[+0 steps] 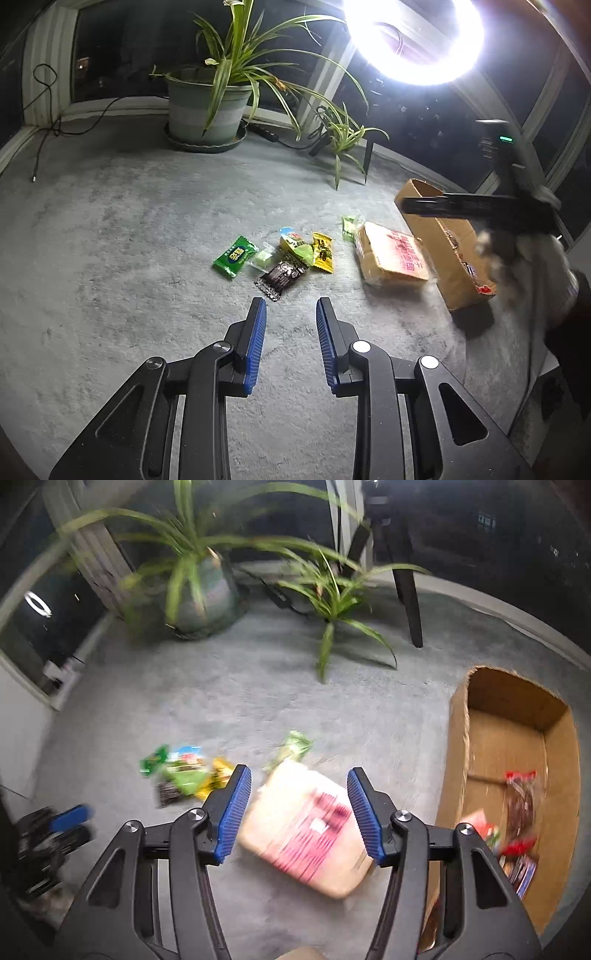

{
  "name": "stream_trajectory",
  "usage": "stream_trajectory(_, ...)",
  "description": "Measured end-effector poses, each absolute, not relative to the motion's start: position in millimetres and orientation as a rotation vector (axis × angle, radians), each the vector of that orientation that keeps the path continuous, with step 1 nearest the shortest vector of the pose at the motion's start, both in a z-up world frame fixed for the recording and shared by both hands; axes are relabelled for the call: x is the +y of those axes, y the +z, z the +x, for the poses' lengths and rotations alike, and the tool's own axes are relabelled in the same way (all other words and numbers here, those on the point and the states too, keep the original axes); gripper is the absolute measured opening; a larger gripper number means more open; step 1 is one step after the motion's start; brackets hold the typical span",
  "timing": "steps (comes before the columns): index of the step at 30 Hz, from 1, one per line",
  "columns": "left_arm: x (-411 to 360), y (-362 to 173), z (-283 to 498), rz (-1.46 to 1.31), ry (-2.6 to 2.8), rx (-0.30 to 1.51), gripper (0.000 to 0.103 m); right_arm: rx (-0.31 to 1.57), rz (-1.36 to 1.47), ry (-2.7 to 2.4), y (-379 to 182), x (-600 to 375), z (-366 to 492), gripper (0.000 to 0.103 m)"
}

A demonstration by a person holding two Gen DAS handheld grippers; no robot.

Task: Organize snacks
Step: 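Move the right tool to the bread loaf bag and grasp it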

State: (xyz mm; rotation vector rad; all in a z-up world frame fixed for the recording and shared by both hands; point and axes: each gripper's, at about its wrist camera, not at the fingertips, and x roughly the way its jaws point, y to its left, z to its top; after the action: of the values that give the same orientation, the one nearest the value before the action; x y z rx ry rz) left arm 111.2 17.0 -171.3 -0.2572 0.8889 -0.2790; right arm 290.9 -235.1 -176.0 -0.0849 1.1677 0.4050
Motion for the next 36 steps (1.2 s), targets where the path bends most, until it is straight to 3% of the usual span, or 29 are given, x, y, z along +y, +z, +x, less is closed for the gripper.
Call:
stream_trajectory(6,28,-173,104,-0.282,-0.261,0.891,0.026,1.291,-0.110,0.404,-210,-234,314,0.057)
stream_trajectory(23,20,-174,91,-0.309,-0.289,0.889,0.026,1.418,-0.080,0.470,-214,-243,314,0.057)
stream_trajectory(36,15,-178,88,-0.351,-0.308,0.893,0.026,1.486,0.098,0.575,-210,-243,230,0.058)
